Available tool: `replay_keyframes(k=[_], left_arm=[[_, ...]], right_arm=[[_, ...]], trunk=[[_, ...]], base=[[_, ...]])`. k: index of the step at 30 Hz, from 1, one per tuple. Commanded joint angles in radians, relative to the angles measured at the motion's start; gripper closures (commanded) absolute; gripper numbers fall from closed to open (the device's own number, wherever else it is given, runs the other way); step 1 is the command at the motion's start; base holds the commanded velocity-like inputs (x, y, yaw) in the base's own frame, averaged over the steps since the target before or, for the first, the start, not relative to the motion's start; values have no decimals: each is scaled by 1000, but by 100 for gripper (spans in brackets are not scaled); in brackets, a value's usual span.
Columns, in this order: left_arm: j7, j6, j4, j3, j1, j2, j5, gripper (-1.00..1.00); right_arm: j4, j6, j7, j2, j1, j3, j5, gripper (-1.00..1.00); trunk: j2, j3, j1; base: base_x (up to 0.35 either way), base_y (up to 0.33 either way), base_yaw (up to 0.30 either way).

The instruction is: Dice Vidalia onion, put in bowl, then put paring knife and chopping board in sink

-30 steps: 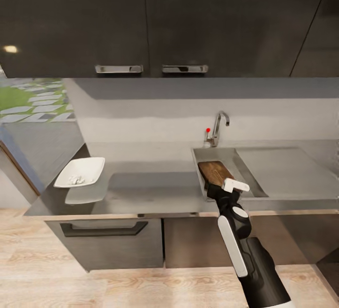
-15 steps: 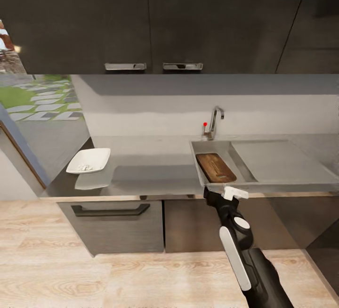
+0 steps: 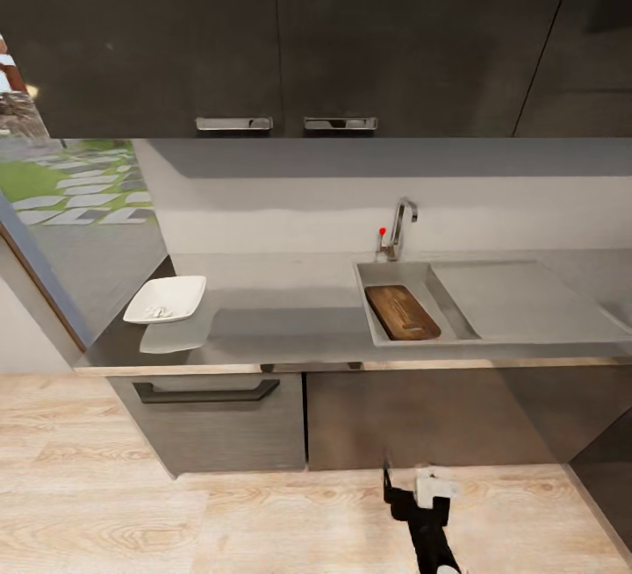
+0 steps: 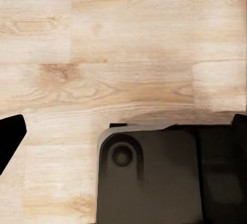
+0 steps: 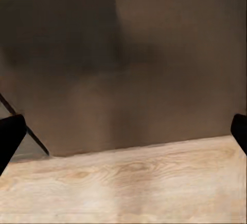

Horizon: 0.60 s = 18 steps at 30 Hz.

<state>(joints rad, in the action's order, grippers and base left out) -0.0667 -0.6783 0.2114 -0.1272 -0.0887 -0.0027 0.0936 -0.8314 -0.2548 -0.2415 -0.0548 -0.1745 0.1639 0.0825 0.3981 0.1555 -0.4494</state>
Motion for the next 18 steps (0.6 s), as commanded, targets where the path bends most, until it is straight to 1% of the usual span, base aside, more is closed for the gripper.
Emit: replay_keyframes(k=[1,3,4,5,6,7,9,12,14,16,17,18], left_arm=[[-23,-1,15,-9,0,3,9,-100],[-38,-1,23,-9,0,5,9,-100],[-44,-1,25,-9,0,6,10,-100],[-46,-1,26,-9,0,6,10,-100],[-48,-1,26,-9,0,7,10,-100],[-49,-1,25,-9,0,7,10,-100],[-50,-1,25,-9,0,7,11,-100],[-50,-1,25,-9,0,6,12,-100],[-50,-1,24,-9,0,6,12,-100],[-50,-1,21,-9,0,7,12,-100],[-50,-1,19,-9,0,7,12,-100],[-50,-1,9,-10,0,7,12,-100]], right_arm=[[116,-85,1,-1,-1,14,4,-100],[251,-178,10,-5,-1,40,2,-100],[347,-242,15,-7,0,67,2,-100],[408,-284,16,-8,0,83,2,-100],[489,-343,18,-10,0,98,2,-100],[533,-381,18,-13,0,104,2,-100],[640,-484,19,-20,0,111,2,-100],[757,-586,19,-27,0,113,2,-100],[783,-603,19,-30,0,113,3,-100],[796,-599,15,-30,0,110,4,-100],[797,-586,13,-30,0,107,7,-100],[798,-555,11,-29,0,105,13,-100]], trunk=[[2,2,-1],[2,2,-1],[2,2,-1],[2,2,-1],[2,2,-1],[2,2,-1],[2,2,-1],[2,2,-1],[2,2,-1],[2,2,-1],[2,2,-1],[2,2,-1]], base=[[0,0,0],[0,0,0],[0,0,0],[0,0,0],[0,0,0],[0,0,0],[0,0,0],[0,0,0],[0,0,0],[0,0,0],[0,0,0],[0,0,0]])
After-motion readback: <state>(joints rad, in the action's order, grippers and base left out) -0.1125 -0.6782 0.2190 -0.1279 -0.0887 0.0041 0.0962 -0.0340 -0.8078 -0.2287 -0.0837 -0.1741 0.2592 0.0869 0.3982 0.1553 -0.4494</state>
